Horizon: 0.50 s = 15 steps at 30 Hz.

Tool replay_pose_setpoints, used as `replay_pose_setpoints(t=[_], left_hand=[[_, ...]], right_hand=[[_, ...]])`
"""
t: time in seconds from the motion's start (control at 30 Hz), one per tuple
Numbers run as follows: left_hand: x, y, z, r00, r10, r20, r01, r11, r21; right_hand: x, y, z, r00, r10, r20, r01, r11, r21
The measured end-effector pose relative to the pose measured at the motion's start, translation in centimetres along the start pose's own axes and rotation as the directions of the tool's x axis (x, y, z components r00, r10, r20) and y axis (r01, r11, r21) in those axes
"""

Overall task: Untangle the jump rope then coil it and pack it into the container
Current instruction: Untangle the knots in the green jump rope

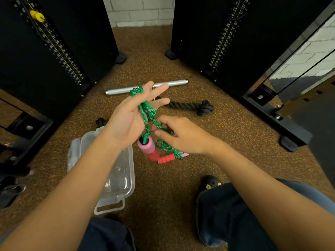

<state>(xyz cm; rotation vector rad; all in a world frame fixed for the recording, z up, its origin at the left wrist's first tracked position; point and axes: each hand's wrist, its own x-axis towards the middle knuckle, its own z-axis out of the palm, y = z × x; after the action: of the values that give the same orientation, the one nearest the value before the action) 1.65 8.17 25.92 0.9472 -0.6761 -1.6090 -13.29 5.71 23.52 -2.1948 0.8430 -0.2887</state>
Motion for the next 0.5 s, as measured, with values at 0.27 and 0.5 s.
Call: replay_pose_setpoints(t=[0.27, 0.5], left_hand=[[-0.3, -0.8, 0.5, 0.999, 0.033, 0.028, -0.038, 0.339, 0.94], [-0.7, 0.7, -1.0, 0.984, -0.162, 0.08, 0.022, 0.543, 0.839]], right_hand=[[-0.1, 0.5, -0.6, 0.985, -0.074, -0.155, 0.067, 0.996, -0.053], [-0.4, 0.6, -2.4, 0.984, 0.059, -0.168, -0.008, 0.957, 0.289]])
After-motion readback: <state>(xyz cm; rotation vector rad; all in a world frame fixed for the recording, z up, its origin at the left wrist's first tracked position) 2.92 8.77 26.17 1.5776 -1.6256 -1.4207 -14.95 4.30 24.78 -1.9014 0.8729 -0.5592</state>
